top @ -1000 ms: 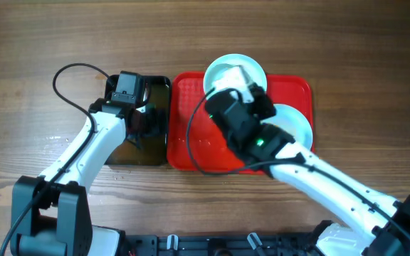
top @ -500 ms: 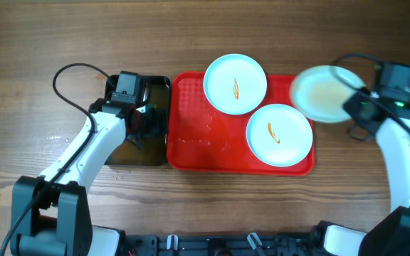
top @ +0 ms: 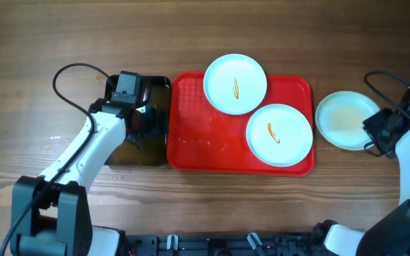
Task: Clean dirty plates on tray and stack at the side
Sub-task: 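Set the plate down on the table right of the tray, release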
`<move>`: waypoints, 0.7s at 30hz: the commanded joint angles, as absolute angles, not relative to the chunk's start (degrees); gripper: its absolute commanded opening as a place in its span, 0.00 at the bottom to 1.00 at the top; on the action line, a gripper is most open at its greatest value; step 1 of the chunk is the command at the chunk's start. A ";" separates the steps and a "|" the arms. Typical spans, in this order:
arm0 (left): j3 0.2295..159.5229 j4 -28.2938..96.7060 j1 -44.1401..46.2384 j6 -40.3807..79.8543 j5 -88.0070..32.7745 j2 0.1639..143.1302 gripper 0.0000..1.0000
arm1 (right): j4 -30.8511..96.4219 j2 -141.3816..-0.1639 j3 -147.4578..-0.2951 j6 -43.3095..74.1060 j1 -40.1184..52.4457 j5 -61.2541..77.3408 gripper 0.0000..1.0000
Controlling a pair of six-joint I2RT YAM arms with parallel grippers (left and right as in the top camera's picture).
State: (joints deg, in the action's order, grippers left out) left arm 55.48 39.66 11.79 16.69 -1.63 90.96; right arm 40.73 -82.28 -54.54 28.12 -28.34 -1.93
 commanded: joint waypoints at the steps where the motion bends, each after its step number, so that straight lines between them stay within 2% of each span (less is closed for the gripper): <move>1: 55.44 39.46 11.75 17.19 -2.35 90.76 1.00 | 44.23 -82.19 -54.08 18.90 -26.98 22.26 0.39; 4: 55.44 39.46 11.73 17.19 -2.33 90.76 1.00 | 52.97 -82.19 -53.82 18.00 -21.39 21.23 0.40; 7: 55.44 39.46 11.75 17.19 -2.33 90.76 1.00 | 55.40 -82.19 -51.68 19.33 -14.83 17.26 0.40; 14: 55.44 39.42 11.73 17.19 -2.33 90.76 1.00 | 45.87 -82.19 -39.97 25.54 -9.56 15.46 0.39; 17: 55.44 39.44 11.73 17.19 -2.33 90.76 1.00 | 39.59 -82.19 -37.34 25.63 -8.45 15.49 0.29; 21: 55.44 39.40 11.73 17.19 -2.33 90.76 1.00 | 37.69 -82.19 -36.60 25.65 -5.61 15.46 0.08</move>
